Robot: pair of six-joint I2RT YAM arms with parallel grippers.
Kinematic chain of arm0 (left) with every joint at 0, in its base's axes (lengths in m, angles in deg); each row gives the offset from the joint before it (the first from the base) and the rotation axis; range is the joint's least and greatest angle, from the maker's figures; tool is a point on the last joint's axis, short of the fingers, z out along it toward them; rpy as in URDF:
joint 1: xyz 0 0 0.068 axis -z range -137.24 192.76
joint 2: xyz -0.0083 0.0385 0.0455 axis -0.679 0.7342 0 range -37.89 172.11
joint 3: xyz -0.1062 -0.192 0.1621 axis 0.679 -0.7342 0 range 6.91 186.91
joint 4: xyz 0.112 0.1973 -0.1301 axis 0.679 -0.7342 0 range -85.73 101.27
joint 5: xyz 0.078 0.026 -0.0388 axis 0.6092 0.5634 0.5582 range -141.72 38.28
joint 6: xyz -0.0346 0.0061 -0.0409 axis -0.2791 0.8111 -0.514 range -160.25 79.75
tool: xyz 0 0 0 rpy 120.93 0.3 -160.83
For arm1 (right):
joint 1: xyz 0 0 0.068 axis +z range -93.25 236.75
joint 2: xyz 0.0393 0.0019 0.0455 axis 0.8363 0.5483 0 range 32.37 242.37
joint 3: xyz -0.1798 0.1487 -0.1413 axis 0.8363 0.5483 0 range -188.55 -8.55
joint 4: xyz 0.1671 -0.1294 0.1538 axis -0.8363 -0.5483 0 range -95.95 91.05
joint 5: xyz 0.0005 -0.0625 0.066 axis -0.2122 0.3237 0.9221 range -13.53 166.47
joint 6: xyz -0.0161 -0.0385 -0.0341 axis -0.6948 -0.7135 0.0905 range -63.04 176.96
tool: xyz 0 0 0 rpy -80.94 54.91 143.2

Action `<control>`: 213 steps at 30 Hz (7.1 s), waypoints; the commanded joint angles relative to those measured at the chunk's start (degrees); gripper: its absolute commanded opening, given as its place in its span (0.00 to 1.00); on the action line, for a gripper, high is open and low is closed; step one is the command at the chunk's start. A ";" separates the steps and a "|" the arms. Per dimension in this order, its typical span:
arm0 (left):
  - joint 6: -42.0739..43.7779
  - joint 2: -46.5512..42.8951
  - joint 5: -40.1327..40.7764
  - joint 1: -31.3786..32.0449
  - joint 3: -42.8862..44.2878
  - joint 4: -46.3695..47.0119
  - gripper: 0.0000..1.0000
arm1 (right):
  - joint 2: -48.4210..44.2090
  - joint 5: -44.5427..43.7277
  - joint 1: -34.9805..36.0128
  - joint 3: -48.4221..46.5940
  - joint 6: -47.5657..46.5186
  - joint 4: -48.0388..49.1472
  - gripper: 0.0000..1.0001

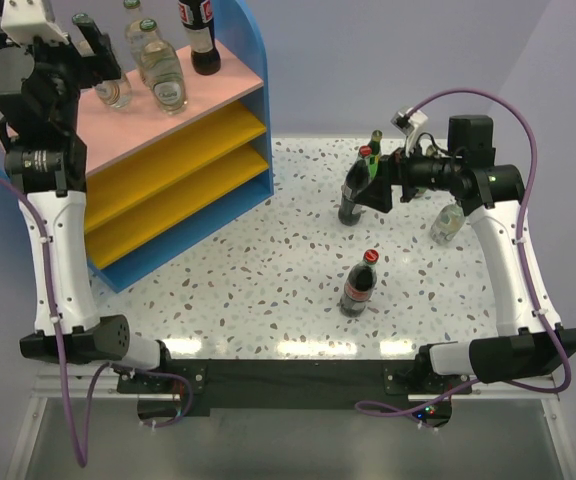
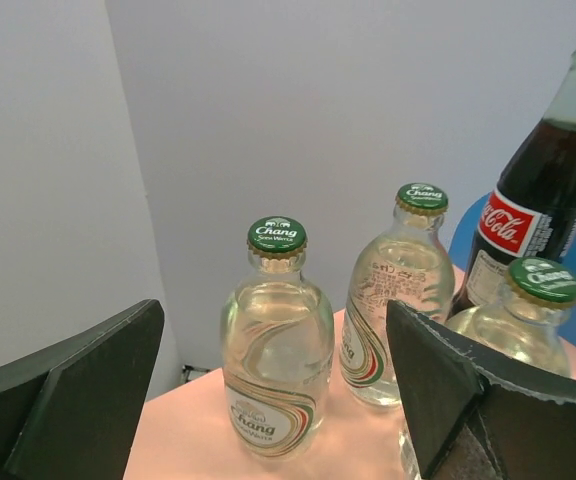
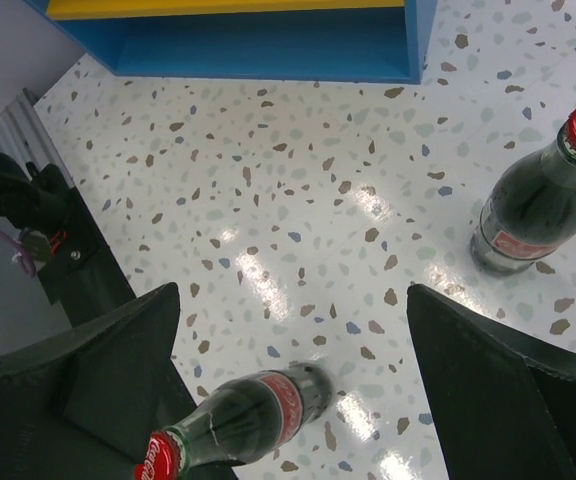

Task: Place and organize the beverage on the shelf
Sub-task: Place the drink on the shelf, then move the drink to the shelf, then move the drink to the center of the board.

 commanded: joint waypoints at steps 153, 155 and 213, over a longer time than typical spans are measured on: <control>-7.44 -3.30 4.54 6.81 12.49 -14.78 1.00 | 0.18 3.99 0.02 -5.97 -5.63 -3.40 0.99; -7.62 -4.79 4.45 6.81 12.67 -14.86 1.00 | -0.09 2.85 0.02 -7.02 -6.95 -4.54 0.99; -22.56 -49.89 -25.52 6.90 -52.63 -8.97 1.00 | 23.55 -34.68 -25.11 -5.44 -6.08 -4.02 0.69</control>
